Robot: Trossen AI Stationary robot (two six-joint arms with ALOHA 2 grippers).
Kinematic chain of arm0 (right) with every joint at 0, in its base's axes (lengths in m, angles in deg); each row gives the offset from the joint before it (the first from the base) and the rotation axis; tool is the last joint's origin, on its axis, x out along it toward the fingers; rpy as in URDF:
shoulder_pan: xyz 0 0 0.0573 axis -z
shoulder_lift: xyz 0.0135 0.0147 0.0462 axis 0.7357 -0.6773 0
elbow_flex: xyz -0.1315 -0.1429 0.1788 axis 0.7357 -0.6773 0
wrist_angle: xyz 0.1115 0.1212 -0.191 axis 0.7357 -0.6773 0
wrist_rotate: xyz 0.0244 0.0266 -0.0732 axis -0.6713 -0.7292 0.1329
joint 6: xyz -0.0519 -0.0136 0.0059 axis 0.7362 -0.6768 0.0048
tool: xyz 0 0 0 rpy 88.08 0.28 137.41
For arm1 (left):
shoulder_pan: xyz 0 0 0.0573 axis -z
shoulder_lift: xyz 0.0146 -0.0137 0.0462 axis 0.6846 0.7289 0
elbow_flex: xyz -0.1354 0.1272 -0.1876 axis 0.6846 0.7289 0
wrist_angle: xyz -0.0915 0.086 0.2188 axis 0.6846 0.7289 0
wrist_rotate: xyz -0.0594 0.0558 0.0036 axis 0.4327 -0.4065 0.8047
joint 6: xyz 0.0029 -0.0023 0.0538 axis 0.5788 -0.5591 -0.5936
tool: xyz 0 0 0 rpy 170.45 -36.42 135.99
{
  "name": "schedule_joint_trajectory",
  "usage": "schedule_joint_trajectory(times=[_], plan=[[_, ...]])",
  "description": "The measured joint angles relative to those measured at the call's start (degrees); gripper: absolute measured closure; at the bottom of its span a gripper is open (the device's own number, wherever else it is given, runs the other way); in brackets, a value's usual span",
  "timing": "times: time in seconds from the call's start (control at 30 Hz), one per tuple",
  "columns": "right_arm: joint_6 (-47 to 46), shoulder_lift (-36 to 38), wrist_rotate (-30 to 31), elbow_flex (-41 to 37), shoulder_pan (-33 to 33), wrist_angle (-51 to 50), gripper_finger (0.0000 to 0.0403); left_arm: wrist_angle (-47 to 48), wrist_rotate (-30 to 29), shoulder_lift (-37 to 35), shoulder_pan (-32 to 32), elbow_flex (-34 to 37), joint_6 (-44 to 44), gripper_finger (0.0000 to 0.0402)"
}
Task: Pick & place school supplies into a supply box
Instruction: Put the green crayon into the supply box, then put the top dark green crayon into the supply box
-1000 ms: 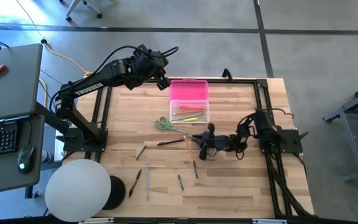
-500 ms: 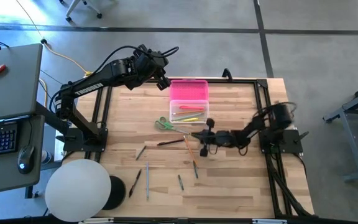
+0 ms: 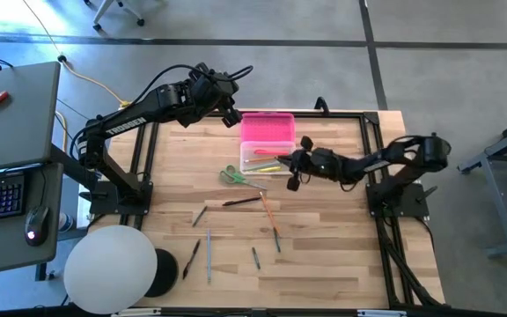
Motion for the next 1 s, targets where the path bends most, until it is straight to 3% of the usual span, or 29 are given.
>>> schedule_joint_trajectory(times=[0.2,0.33,0.53,0.77,1.0], plan=[[-2.2,-12.8,-9.0,5.3,1.5,5.1,0.0397,-0.2,0.0,0.0,0.0,0.0,0.1,0.0254],[0.1,-18.3,-7.7,11.4,1.3,2.1,0.0394,0.1,0.3,0.0,0.0,0.0,0.1,0.0254],[0.2,-18.3,-5.6,16.6,2.7,-6.8,0.0361,3.2,0.4,0.0,0.0,0.0,0.1,0.0254],[0.3,-17.9,-7.6,20.0,3.0,-12.1,0.0317,5.4,0.1,0.0,0.0,0.0,0.1,0.0254],[2.4,-13.7,-6.4,23.1,-0.7,-17.6,0.0311,12.0,0.0,0.0,0.0,0.0,1.4,0.0254]])
